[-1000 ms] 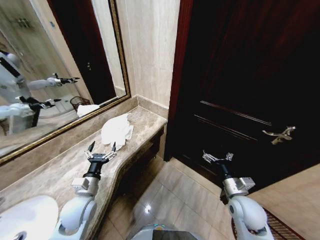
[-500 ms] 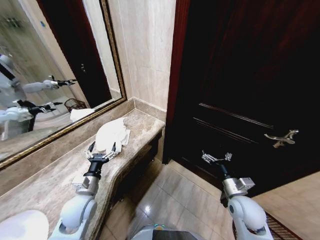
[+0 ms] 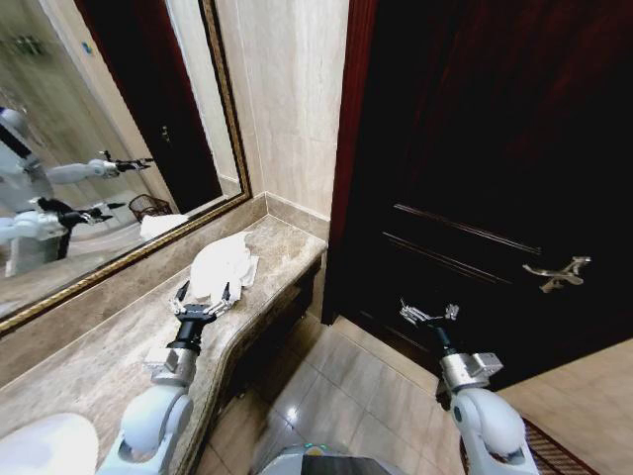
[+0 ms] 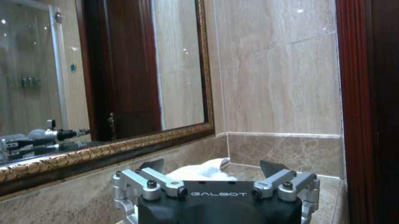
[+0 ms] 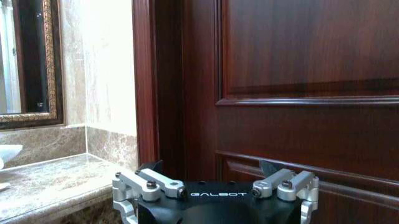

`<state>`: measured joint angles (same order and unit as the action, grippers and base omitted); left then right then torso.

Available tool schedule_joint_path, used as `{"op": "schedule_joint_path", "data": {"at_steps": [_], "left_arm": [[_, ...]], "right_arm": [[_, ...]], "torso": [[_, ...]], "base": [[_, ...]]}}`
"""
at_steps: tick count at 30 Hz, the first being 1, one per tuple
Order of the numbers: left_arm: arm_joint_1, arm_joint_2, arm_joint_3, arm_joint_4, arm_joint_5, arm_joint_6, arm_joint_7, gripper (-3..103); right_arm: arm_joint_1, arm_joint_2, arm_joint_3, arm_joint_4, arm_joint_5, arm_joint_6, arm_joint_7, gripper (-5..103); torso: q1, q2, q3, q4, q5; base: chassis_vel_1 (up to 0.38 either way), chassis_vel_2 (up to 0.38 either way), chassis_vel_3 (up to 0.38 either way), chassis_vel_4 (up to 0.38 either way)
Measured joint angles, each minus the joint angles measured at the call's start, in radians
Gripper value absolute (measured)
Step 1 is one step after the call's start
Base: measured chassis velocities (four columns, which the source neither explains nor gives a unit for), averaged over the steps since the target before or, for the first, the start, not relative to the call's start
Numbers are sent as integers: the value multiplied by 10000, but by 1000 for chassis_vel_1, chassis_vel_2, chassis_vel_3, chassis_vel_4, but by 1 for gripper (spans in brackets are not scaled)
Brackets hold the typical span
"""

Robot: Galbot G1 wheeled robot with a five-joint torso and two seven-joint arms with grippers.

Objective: Discard the used towel into the hamper.

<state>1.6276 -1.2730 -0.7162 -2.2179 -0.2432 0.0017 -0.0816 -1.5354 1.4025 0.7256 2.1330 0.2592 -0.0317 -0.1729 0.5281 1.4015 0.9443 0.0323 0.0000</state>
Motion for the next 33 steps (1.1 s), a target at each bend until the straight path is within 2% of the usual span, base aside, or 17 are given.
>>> {"op": "schedule_joint_path", "data": {"at_steps": [11, 21, 30, 33], "left_arm": [[-294, 167, 114, 136, 242, 207, -150, 100], [-708, 433, 230, 217, 191, 1050, -591, 100], [-1330, 696, 303, 528, -205, 1635, -990, 100], [-1655, 829, 396, 619, -481, 2018, -1144, 100]], "right_arm": [[43, -42, 0, -11, 71, -25, -38, 100], [76, -104, 5, -107, 39, 66, -362, 100], [211, -116, -113, -257, 3, 81, -431, 100], [247, -136, -117, -295, 2, 81, -433, 100]], "torso": [[1, 0, 1, -1, 0], [1, 0, 1, 0, 0], [2, 0, 1, 0, 0], [2, 0, 1, 0, -1]], "base": [[0, 0, 0, 0], [0, 0, 0, 0], [0, 0, 0, 0], [0, 0, 0, 0]]}}
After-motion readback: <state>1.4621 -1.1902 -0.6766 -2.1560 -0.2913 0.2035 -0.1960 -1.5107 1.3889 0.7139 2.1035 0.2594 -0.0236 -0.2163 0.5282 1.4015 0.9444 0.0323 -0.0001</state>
